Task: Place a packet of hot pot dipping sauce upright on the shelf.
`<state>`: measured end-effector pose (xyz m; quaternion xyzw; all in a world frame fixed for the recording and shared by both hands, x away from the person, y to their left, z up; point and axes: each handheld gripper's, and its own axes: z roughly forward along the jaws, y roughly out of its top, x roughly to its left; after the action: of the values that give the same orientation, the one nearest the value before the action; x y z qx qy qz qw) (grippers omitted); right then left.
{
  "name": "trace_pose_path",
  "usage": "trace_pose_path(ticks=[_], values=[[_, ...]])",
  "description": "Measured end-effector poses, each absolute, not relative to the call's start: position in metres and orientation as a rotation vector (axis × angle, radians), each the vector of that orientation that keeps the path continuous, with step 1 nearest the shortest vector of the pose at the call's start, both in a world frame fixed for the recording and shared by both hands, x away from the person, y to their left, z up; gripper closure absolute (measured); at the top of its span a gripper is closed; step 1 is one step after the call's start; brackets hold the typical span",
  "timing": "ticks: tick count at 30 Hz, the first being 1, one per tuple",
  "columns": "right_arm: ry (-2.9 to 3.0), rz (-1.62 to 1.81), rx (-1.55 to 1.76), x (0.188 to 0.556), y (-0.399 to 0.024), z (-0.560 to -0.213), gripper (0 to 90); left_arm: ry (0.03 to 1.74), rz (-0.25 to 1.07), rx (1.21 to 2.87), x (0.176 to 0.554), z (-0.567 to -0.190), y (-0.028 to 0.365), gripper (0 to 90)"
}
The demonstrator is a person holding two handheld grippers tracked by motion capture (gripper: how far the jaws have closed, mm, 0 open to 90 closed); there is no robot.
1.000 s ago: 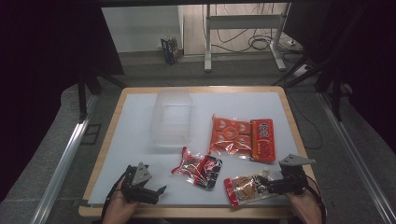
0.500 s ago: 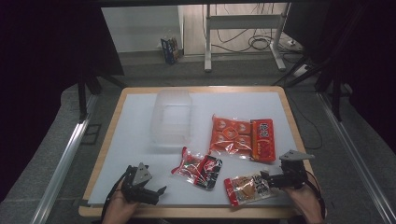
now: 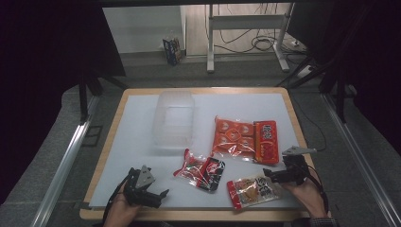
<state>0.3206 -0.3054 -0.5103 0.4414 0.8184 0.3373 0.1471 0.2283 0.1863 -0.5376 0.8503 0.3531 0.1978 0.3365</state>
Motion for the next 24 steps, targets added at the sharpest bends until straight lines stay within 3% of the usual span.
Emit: trace_pose_path(ticks=[17,24], values=[[2.418,1.009,1.341,0.347,-0.3,-0.51,17.6,0.904,0.508,2.241,0.228,-0.539,0.183,1.9],[2.426,1.022,1.346,0.354,-0.294,-0.508,18.8,0.897,0.501,2.255,0.228,-0.54,0.182,2.0]])
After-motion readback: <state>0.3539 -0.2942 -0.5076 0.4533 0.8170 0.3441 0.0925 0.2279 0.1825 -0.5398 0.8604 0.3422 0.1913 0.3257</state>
